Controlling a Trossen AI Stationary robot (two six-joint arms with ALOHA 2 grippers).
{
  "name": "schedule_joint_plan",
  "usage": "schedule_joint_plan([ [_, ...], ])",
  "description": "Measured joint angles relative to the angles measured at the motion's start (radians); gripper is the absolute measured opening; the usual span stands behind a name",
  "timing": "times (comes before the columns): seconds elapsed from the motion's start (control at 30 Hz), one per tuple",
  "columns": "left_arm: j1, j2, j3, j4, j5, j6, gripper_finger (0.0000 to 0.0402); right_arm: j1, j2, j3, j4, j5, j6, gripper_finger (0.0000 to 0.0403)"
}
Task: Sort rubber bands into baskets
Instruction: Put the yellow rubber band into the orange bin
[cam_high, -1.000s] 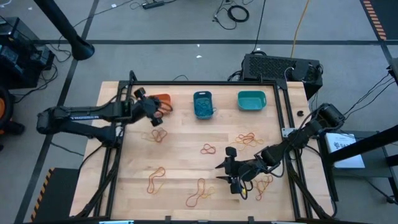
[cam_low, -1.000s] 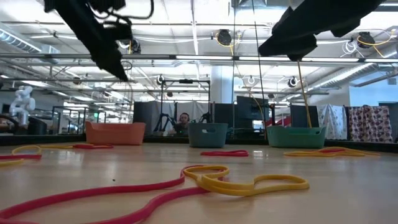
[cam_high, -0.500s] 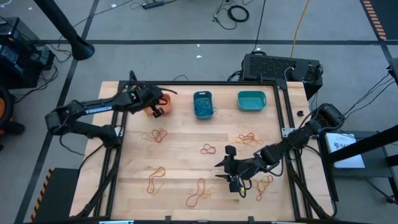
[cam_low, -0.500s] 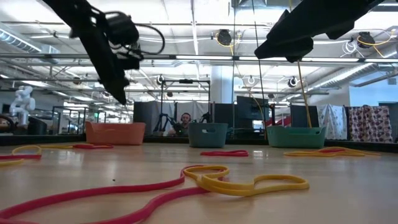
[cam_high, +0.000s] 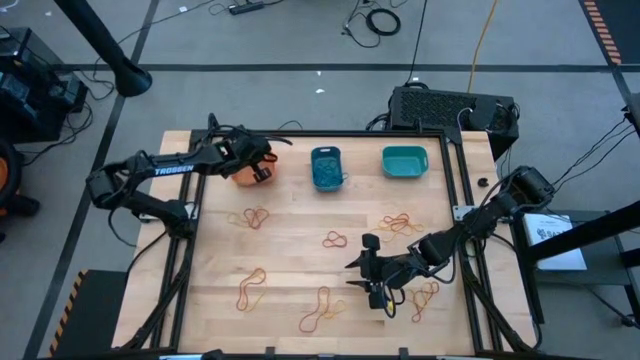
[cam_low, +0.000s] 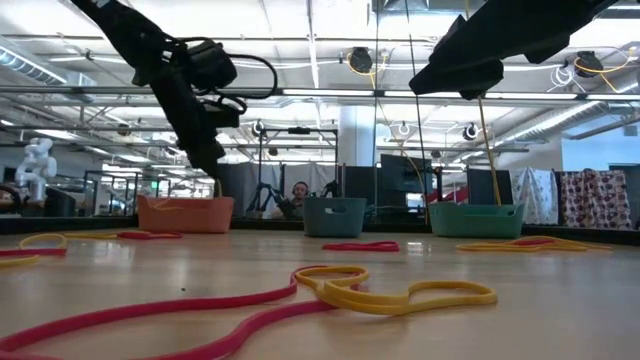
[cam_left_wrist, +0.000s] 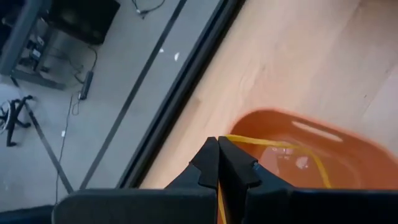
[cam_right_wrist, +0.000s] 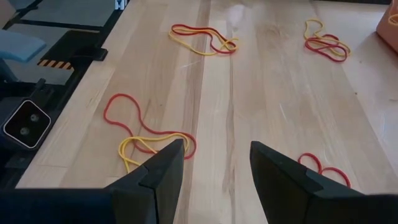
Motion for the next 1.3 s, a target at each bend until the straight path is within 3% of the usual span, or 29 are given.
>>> schedule_joint_plan([
  [0.47,-0.044,0.0,0.0,0.014,-0.018,0.259,0.0002,0.0,0.0,0.0,0.0,0.0,-0.004,0.0177],
  [0.77,-0.085,-0.001,0.0,0.015,-0.264,0.387,0.0002,0.0,0.0,0.0,0.0,0.0,-0.012,0.0177],
  [1.03,-0.08,-0.001,0.0,0.06,-0.374,0.508,0.0002,0.0,0.0,0.0,0.0,0.0,-0.015,0.0177],
  [1.17,-0.08,-0.001,0.0,0.093,-0.357,0.512,0.0002,0.0,0.0,0.0,0.0,0.0,-0.02,0.0177],
  [1.3,-0.08,-0.001,0.0,0.082,-0.235,0.495,0.0002,0.0,0.0,0.0,0.0,0.0,-0.03,0.0177],
])
